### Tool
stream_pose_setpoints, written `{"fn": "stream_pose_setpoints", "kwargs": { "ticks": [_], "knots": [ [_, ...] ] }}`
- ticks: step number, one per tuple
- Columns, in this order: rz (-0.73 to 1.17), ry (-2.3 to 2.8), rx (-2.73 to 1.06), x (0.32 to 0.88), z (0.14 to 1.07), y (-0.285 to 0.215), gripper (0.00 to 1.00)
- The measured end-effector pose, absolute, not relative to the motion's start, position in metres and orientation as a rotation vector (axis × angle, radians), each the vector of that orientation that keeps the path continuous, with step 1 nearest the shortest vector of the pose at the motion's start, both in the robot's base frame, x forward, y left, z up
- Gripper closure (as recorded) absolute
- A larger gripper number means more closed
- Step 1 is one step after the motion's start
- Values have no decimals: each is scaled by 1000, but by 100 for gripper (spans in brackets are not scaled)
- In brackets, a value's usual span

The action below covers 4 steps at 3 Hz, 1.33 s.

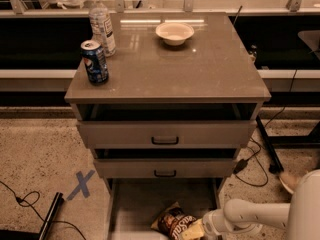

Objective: Pick brown chip bag from bottom drawer and place on counter

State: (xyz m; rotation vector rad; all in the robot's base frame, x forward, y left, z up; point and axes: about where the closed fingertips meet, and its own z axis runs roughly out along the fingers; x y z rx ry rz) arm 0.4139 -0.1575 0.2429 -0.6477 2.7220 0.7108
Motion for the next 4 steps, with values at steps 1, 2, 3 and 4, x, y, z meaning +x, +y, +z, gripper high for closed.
{"fn": "stream_pose_setpoints", "kwargs": {
  "ticks": [1,2,3,4],
  "knots": [
    [738,2722,-616,415,231,-153,19],
    [780,2720,-598,415,225,-154,42],
    [897,2675,-550,423,230,-161,65],
    [965,2655,-570,425,259,-167,89]
  ]
}}
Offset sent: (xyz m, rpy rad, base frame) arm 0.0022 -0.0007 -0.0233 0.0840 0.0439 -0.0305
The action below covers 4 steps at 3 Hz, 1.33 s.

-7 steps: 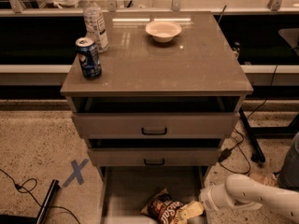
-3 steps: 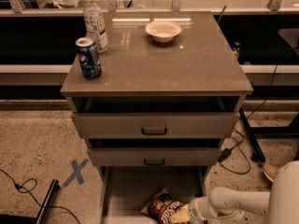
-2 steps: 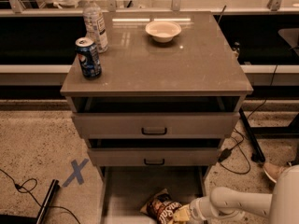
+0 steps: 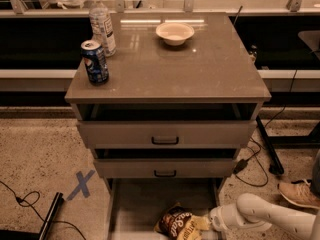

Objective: Pick brown chip bag from bottom drawer and place on counter

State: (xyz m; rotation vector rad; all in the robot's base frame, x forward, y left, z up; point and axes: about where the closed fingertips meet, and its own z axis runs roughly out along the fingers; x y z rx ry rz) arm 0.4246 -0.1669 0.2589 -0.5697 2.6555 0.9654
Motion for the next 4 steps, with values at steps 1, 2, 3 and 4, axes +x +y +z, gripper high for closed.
{"fn": "stream_pose_setpoints", "kwargs": {
  "ticks": [1,2,3,4],
  "knots": [
    [948,2575,-676,423,323,-161,100],
    [947,2444,-778,420,408,-148,100],
    [982,2286,-790,421,484,-134,100],
    [1033,2128,-690,429,551,-121,100]
  ]
}}
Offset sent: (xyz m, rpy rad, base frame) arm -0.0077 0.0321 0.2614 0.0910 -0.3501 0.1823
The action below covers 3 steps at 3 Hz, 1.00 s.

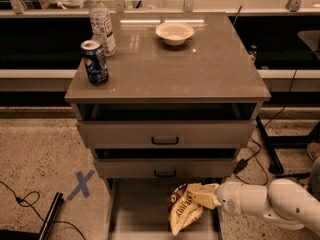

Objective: Pick brown chip bag from bottom drawer and place on counter

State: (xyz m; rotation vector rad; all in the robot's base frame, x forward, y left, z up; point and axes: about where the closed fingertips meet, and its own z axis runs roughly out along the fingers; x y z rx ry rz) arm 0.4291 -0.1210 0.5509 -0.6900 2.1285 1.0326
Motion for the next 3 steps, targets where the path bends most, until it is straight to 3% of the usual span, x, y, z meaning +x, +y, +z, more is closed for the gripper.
{"fn": "stream_pose_setpoints", "kwargs": {
  "ticks": [1,3],
  "knots": [
    [1033,2128,-690,429,551,-121,100],
    [1282,1828,-742,437,666,-99,100]
  ]
}}
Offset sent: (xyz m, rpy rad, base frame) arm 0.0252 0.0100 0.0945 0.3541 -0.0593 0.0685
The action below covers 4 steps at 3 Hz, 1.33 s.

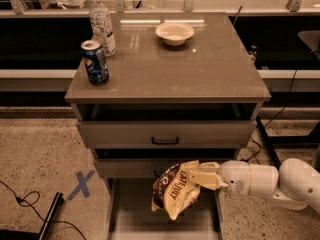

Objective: Pick brown chip bag from bottom drawer and place on counter

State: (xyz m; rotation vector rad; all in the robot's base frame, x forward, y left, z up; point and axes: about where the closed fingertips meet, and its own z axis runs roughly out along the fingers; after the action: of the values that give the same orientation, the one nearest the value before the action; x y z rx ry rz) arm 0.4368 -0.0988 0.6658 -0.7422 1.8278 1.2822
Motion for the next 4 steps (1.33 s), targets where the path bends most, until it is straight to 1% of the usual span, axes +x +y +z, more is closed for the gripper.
{"fn": "stream_pose_setpoints", "kwargs": {
  "ticks": [1,2,4],
  "knots": [
    [1308,1710,-841,439,735,-86,100],
    [1295,1634,-925,448,800,-76,100],
    [1198,1566,-1015,472,915,-56,100]
  ]
}}
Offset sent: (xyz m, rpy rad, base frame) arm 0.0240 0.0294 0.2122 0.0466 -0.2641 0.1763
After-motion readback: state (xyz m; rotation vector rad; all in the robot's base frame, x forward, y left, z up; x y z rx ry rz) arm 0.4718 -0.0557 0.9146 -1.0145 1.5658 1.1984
